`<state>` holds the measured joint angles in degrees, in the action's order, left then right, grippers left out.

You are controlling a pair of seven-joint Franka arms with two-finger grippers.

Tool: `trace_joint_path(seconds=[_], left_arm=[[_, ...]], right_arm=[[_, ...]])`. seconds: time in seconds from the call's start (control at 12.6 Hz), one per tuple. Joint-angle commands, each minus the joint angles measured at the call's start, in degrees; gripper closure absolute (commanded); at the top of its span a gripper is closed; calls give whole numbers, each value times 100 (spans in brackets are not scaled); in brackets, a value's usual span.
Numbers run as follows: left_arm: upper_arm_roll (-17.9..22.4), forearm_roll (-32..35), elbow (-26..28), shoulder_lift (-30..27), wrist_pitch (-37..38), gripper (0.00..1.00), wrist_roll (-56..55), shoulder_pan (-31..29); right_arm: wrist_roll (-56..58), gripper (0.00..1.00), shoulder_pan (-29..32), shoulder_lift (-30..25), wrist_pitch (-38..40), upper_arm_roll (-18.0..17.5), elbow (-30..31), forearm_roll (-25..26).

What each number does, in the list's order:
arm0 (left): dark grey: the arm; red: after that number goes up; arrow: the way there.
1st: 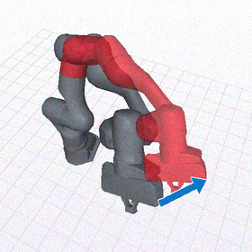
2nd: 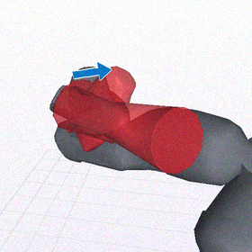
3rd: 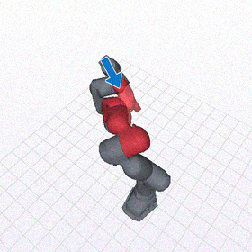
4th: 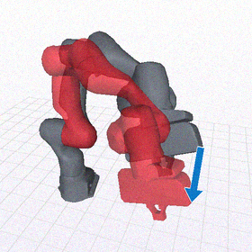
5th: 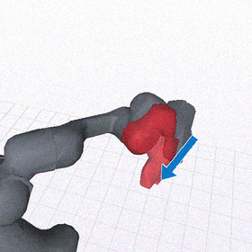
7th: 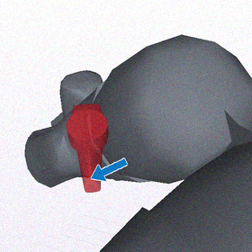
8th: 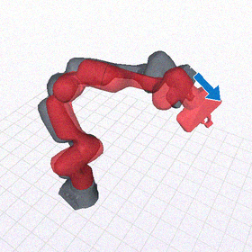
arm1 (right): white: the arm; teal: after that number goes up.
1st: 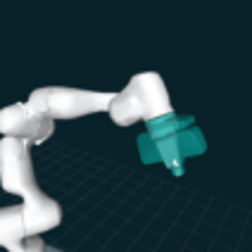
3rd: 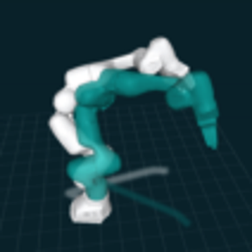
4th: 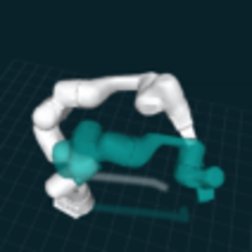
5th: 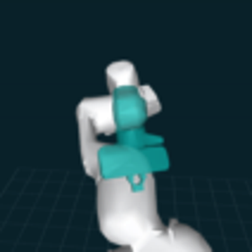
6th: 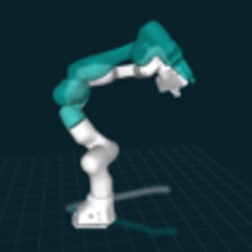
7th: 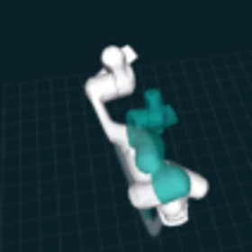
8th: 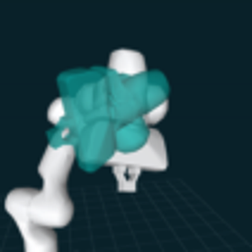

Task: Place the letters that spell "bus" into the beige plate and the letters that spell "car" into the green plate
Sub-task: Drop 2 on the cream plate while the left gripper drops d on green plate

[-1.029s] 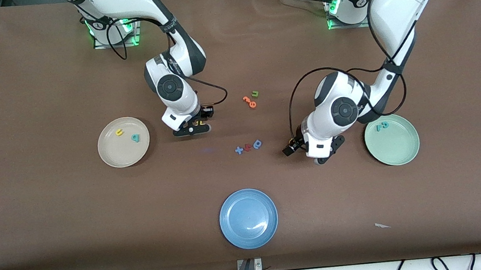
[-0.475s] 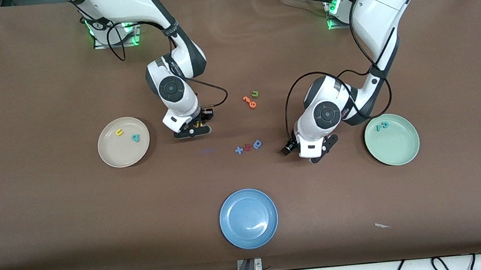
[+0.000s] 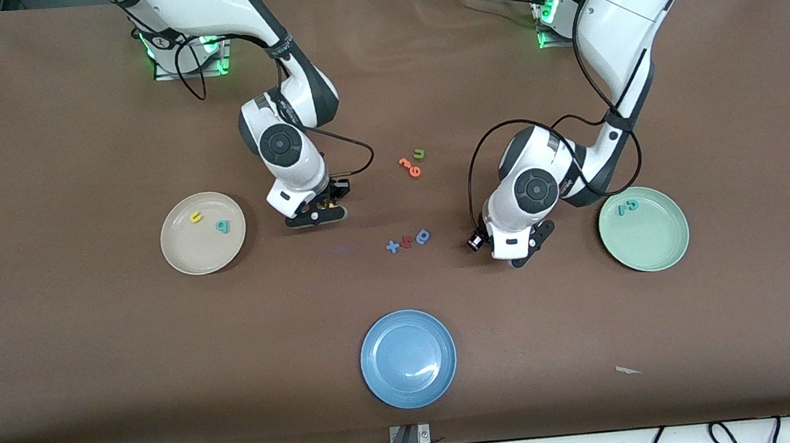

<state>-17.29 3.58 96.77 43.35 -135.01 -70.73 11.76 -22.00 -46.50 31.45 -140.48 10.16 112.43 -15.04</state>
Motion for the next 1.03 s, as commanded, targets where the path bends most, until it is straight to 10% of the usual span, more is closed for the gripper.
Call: trace_joint_path(seconds=[0.0, 0.32, 0.95], left_arm=[[59, 169, -149, 104, 36, 50, -125, 81], [68, 160, -158, 69, 45, 100, -151, 72], [51, 143, -158, -1275, 1852, 100, 1621, -910]], right_arm=[[291, 88, -35, -541, 607, 476, 51, 45], [1590, 88, -26, -842, 1531, 1591, 86, 36], [2973, 88, 491, -61, 998, 2175, 95, -25]])
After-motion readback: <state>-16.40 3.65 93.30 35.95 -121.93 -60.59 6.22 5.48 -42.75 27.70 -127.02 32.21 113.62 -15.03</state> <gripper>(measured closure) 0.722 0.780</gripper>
